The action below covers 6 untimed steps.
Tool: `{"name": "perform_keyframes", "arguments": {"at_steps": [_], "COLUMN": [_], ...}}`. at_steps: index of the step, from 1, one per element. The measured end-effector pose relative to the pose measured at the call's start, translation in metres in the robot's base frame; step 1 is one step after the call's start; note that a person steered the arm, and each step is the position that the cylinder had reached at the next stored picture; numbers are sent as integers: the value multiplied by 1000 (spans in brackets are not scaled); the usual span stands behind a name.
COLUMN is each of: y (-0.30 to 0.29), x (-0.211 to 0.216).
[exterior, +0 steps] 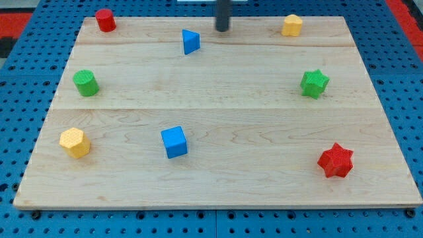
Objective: Slightly push the blue triangle to the right
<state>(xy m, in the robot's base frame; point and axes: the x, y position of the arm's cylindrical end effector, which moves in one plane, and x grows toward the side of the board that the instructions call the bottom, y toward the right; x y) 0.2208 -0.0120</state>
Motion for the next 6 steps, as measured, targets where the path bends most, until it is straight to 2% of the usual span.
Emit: {"name": "perform_keyframes", "arguments": {"at_steps": [1, 2, 3, 4, 5, 6], "y": [-70, -87, -60, -18, -61, -77], "x": [3, 55, 79, 79, 77, 49]}}
